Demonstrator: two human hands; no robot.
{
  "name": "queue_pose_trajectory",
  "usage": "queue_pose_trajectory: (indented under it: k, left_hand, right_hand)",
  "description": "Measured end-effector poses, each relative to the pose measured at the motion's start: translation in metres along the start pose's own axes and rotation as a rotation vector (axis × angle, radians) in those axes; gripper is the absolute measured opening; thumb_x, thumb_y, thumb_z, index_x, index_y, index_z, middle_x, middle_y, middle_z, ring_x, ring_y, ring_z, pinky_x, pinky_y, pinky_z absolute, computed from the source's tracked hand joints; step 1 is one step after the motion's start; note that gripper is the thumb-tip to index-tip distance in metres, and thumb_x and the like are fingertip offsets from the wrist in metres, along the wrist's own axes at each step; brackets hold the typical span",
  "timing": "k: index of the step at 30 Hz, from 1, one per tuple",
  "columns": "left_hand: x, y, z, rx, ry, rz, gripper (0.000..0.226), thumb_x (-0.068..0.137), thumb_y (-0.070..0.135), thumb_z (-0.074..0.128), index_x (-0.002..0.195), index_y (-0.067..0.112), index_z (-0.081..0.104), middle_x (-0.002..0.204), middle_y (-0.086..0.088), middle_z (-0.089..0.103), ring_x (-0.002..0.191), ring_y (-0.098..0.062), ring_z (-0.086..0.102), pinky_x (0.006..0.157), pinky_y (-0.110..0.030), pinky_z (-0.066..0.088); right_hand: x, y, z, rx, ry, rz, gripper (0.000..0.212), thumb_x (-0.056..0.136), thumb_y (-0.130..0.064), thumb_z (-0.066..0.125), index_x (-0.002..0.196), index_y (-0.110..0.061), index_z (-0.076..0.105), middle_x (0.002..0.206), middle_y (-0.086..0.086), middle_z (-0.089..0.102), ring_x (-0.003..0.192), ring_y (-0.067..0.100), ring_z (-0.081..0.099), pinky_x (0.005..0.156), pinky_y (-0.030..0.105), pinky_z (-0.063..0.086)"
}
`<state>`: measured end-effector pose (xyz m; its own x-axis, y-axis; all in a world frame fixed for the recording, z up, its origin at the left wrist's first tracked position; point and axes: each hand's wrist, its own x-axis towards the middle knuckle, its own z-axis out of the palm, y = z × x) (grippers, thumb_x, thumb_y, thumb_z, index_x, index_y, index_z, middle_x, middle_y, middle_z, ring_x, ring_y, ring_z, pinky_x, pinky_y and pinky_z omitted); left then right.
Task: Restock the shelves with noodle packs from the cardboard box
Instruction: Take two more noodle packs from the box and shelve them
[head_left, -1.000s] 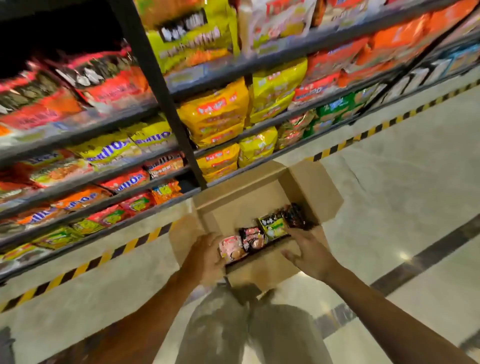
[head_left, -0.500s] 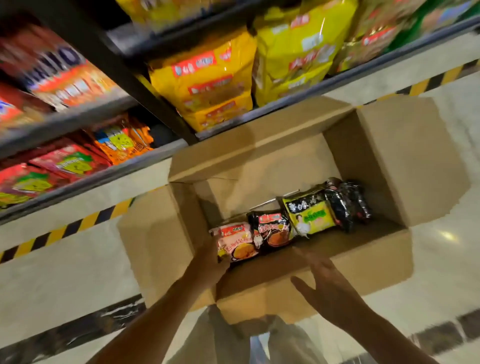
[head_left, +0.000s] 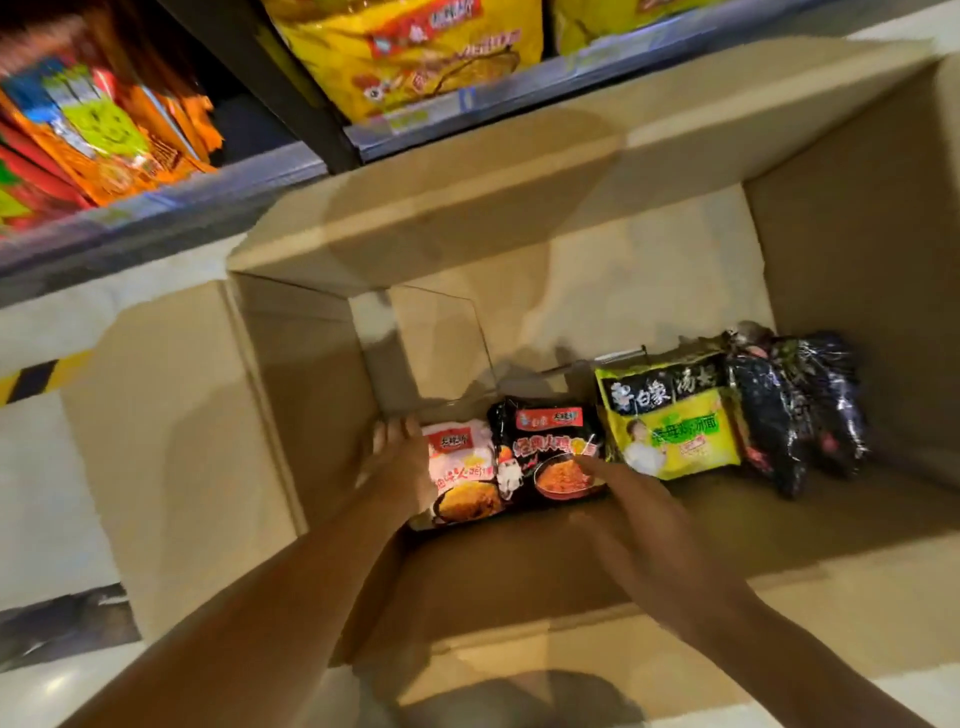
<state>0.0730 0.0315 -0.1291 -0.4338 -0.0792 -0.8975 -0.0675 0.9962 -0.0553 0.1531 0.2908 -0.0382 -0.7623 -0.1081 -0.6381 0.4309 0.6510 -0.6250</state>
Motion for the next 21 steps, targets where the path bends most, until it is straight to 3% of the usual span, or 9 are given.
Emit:
queue_pose_trajectory:
  k: [4, 8, 11, 14, 16, 21]
  left_hand:
    - [-0.011, -0.007, -0.002, 0.171, 0.057, 0.094, 0.076, 0.089, 0.035, 0.068, 0.15, 0.012, 0.028, 0.156, -0.008, 0.029, 0.147, -0.032, 0.015, 0.118, -0.039, 0.026]
    - [-0.035, -0.017, -0.009, 0.012, 0.15, 0.172, 0.055, 0.085, 0.032, 0.073, 0.133, 0.02, 0.05, 0.14, -0.001, 0.044, 0.134, -0.022, 0.035, 0.103, -0.038, 0.045]
    - [-0.058, -0.02, -0.021, -0.225, 0.177, 0.179, 0.032, 0.084, 0.03, 0.073, 0.109, 0.03, 0.052, 0.115, 0.002, 0.063, 0.105, -0.02, 0.059, 0.081, -0.037, 0.053]
    - [-0.082, -0.023, -0.033, -0.398, 0.246, 0.179, 0.029, 0.086, 0.028, 0.072, 0.093, 0.032, 0.045, 0.088, 0.008, 0.068, 0.073, -0.013, 0.065, 0.059, -0.033, 0.052]
    - [-0.095, -0.027, -0.042, -0.513, 0.316, 0.219, 0.029, 0.086, 0.027, 0.074, 0.093, 0.032, 0.046, 0.083, 0.01, 0.069, 0.072, -0.012, 0.066, 0.058, -0.034, 0.054]
    - [-0.11, -0.035, -0.068, -0.627, 0.448, 0.33, 0.023, 0.089, 0.022, 0.071, 0.103, 0.033, 0.055, 0.098, 0.011, 0.07, 0.085, -0.02, 0.067, 0.062, -0.032, 0.056]
  right_hand:
    - [0.005, 0.002, -0.003, -0.012, 0.001, 0.024, 0.05, 0.093, -0.036, 0.063, 0.14, -0.039, 0.046, 0.137, -0.012, 0.053, 0.131, 0.007, 0.044, 0.103, 0.025, 0.041]
    - [-0.003, -0.004, -0.004, -0.027, -0.022, 0.031, 0.05, 0.092, -0.032, 0.065, 0.138, -0.036, 0.049, 0.137, -0.009, 0.052, 0.129, 0.003, 0.045, 0.102, 0.015, 0.036]
    - [-0.005, -0.012, -0.007, -0.028, -0.005, 0.021, 0.047, 0.09, -0.04, 0.061, 0.135, -0.032, 0.054, 0.132, -0.01, 0.057, 0.127, 0.003, 0.048, 0.104, 0.02, 0.04]
    - [-0.002, -0.019, -0.011, -0.056, 0.003, 0.024, 0.047, 0.091, -0.035, 0.063, 0.136, -0.026, 0.055, 0.132, -0.008, 0.058, 0.129, 0.008, 0.048, 0.106, 0.024, 0.039]
    - [0.003, -0.025, -0.013, -0.112, -0.054, 0.023, 0.051, 0.094, -0.031, 0.063, 0.142, -0.027, 0.049, 0.138, -0.007, 0.053, 0.133, 0.011, 0.044, 0.107, 0.021, 0.036]
    - [0.032, -0.027, -0.015, -0.26, -0.149, 0.048, 0.061, 0.094, -0.029, 0.061, 0.15, -0.028, 0.037, 0.144, 0.0, 0.048, 0.132, 0.016, 0.042, 0.101, 0.027, 0.041]
